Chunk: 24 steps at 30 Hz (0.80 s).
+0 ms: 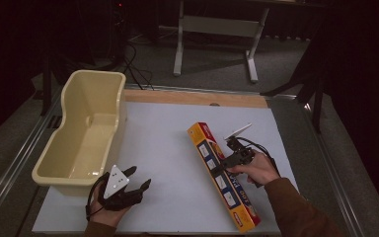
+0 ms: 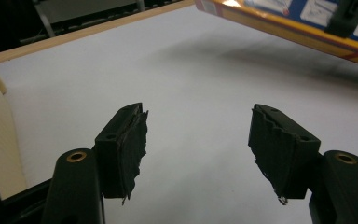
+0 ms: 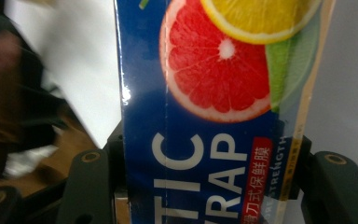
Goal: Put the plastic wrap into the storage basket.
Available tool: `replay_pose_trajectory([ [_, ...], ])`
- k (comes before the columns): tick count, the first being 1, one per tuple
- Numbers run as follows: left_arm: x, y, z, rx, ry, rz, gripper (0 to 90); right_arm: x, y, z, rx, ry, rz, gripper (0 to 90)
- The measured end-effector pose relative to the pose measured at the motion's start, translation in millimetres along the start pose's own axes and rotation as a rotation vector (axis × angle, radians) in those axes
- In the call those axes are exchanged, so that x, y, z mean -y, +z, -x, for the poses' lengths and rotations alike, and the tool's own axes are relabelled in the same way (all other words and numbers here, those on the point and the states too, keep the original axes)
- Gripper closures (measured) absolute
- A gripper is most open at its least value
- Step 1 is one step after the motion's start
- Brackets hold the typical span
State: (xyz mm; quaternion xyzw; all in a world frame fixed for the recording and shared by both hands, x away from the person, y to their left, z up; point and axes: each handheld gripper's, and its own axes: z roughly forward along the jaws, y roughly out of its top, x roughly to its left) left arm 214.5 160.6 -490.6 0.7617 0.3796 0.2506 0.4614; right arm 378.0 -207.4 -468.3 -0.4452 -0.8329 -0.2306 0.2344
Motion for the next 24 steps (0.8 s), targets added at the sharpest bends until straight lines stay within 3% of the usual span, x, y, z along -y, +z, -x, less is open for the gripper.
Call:
replay_pose_trajectory([
  [4, 0.0, 0.8, -0.3, 0.001, -0.004, -0.001, 35.8, -3.3, -2.6, -3.8, -0.113, 0.026, 0.06, 40.7],
  [6, -0.2, 1.0, -0.2, 0.0, -0.005, 0.001, 35.8, -4.5, -3.9, -5.8, -0.135, 0.027, 0.082, 40.6],
  [11, -0.5, 0.8, -0.5, -0.002, -0.004, 0.002, 35.1, -9.8, -7.8, -13.4, -0.152, 0.034, 0.123, 40.6],
  [16, -0.7, 0.6, -0.4, -0.007, -0.004, 0.003, 34.9, -15.8, -10.1, -22.3, -0.211, 0.06, 0.181, 40.6],
  [24, -1.5, 1.7, -0.2, -0.012, -0.004, -0.001, 31.0, -25.1, -15.3, -36.7, -0.255, 0.084, 0.234, 40.7],
])
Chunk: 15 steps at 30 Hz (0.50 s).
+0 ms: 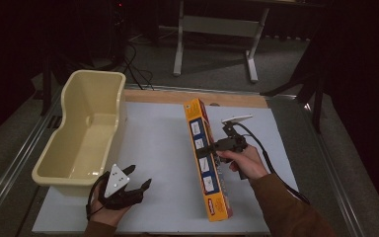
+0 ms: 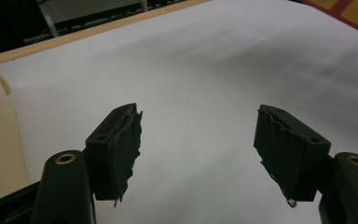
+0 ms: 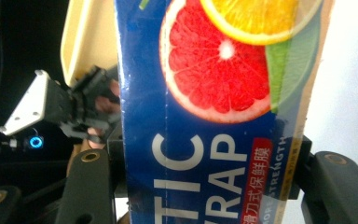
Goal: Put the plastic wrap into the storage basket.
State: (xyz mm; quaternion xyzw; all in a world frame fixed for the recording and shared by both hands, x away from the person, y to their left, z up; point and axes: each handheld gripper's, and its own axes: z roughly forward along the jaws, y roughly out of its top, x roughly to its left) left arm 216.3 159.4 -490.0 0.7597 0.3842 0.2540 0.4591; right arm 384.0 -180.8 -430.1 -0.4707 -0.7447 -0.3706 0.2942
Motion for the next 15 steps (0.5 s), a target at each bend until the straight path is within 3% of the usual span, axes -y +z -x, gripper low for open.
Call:
replay_pose_trajectory([
  [4, -0.3, 0.8, 0.5, 0.006, 0.005, 0.0, 30.8, -7.7, -3.1, -5.0, -0.028, 0.015, 0.034, 40.7],
  [15, -0.9, 1.8, 1.5, 0.003, 0.006, -0.002, 30.4, -35.8, -2.6, -29.4, -0.036, -0.003, 0.064, 40.6],
])
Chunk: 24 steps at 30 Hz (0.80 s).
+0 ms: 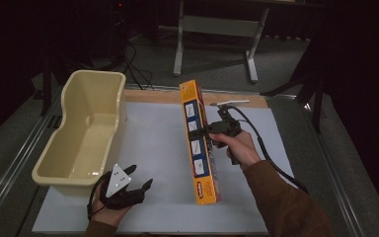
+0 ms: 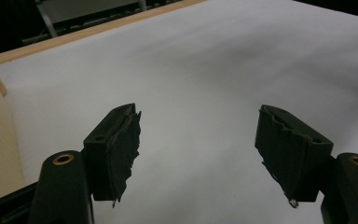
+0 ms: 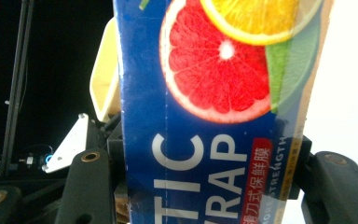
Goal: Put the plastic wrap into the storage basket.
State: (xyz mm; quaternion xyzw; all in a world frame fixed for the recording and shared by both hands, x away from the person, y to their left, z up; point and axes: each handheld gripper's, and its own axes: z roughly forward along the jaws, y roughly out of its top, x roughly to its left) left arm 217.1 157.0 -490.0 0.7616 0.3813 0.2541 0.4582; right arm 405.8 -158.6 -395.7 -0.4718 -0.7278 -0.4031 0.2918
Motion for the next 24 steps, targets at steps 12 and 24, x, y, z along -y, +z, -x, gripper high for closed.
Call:
replay_pose_trajectory([
  [12, -1.1, 0.5, 1.5, 0.009, 0.011, 0.003, 30.4, -27.2, 13.2, -29.4, -0.042, 0.0, 0.033, 40.7],
  [24, -1.8, 2.3, 2.1, 0.008, 0.015, 0.003, 30.4, -49.1, 22.6, -47.0, -0.063, 0.017, 0.047, 40.7],
])
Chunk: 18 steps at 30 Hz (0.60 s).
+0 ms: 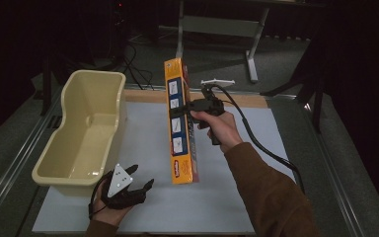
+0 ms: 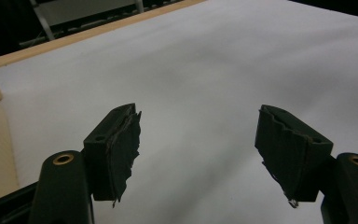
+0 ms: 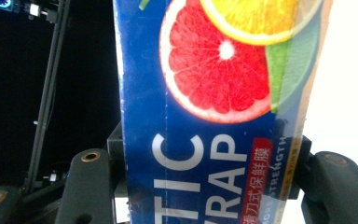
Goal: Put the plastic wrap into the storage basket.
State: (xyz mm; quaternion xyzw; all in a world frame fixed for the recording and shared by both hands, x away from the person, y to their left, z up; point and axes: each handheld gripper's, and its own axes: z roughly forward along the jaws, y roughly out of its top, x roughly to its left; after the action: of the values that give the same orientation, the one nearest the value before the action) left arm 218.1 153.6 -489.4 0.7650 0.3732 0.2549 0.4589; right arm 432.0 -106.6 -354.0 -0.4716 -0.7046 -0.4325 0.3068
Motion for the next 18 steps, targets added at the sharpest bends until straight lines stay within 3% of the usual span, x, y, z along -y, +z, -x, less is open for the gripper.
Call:
replay_pose_trajectory([
  [7, -0.5, 1.1, 0.2, 0.005, 0.0, 0.003, 30.4, -10.5, 5.9, -8.4, -0.025, 0.008, 0.023, 40.7],
  [18, -1.1, 2.2, 1.8, 0.008, 0.004, 0.004, 30.4, -17.2, 1.0, -10.1, -0.031, 0.029, 0.06, 40.8],
])
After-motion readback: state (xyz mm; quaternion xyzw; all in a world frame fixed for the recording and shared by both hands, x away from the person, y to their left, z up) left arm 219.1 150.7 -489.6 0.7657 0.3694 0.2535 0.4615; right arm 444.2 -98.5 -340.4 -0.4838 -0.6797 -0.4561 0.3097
